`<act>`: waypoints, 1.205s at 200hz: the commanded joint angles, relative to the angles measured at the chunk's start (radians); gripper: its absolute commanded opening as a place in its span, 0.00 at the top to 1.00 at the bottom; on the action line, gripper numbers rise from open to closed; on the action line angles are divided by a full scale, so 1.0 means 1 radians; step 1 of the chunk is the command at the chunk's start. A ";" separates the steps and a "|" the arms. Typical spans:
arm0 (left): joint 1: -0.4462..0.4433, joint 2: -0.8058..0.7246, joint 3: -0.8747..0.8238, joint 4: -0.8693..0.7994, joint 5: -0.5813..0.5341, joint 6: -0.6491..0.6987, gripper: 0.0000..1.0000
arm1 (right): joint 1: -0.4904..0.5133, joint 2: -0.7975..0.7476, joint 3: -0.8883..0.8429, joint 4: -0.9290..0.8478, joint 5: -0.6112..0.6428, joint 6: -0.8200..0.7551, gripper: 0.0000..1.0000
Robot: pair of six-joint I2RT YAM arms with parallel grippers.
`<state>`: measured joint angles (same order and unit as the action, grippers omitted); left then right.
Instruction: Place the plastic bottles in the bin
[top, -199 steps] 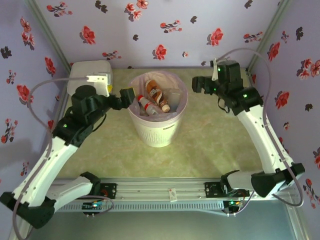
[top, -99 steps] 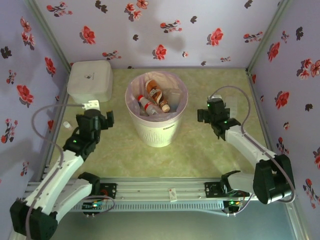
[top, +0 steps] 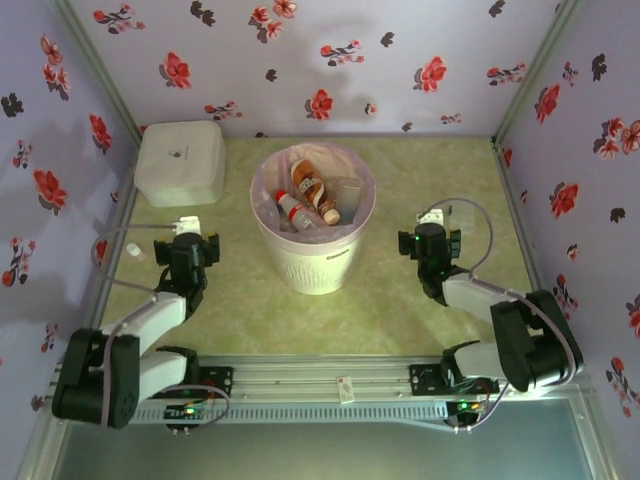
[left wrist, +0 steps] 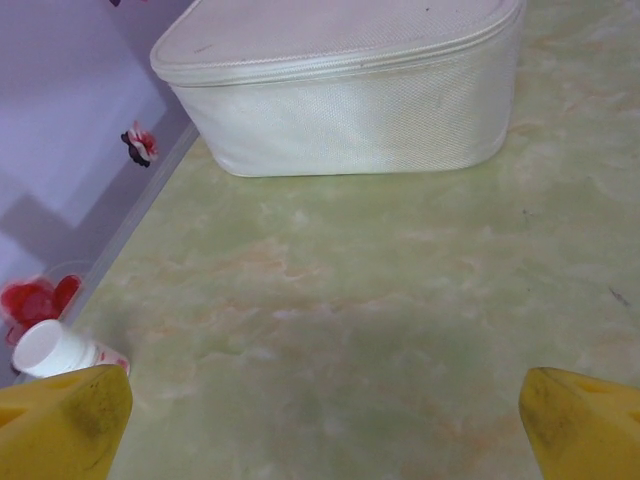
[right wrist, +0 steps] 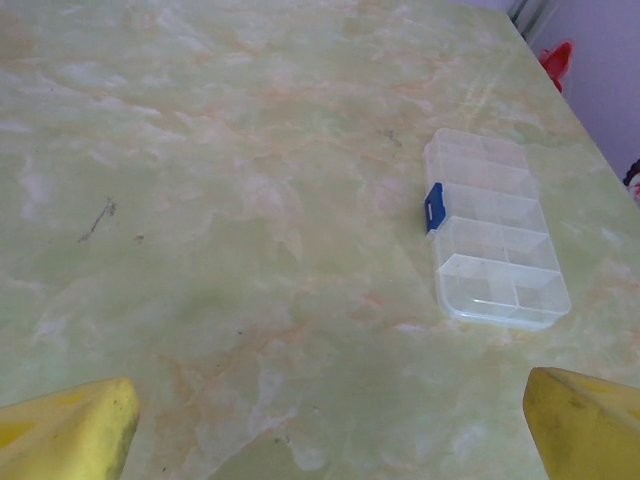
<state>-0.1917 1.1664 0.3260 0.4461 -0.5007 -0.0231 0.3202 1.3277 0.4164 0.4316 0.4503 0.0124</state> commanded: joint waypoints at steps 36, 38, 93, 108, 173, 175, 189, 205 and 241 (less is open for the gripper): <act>0.083 0.165 0.028 0.300 0.118 0.046 0.00 | -0.044 0.042 -0.017 0.222 -0.024 -0.016 0.01; 0.086 0.170 0.028 0.306 0.120 0.046 0.00 | -0.047 0.041 -0.016 0.222 -0.028 -0.015 0.01; 0.147 0.361 0.039 0.488 0.271 0.017 0.00 | -0.132 0.013 -0.035 0.220 -0.150 0.032 0.01; 0.147 0.383 0.047 0.494 0.275 0.024 0.00 | -0.138 0.031 -0.044 0.272 -0.130 -0.008 0.01; 0.150 0.380 0.057 0.471 0.278 0.018 0.00 | -0.271 0.212 -0.089 0.535 -0.231 0.053 0.01; 0.151 0.380 0.057 0.472 0.278 0.018 0.00 | -0.272 0.233 -0.094 0.575 -0.231 0.051 0.01; 0.152 0.380 0.058 0.470 0.279 0.016 0.00 | -0.281 0.232 -0.087 0.579 -0.239 0.054 0.01; 0.153 0.381 0.059 0.467 0.282 0.015 0.00 | -0.290 0.237 -0.073 0.540 -0.249 0.070 0.01; 0.154 0.381 0.059 0.466 0.281 0.014 0.00 | -0.290 0.243 -0.029 0.474 -0.251 0.066 0.01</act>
<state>-0.0460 1.5455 0.3653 0.8829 -0.2268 -0.0040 0.0341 1.5646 0.3416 0.9154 0.2268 0.0605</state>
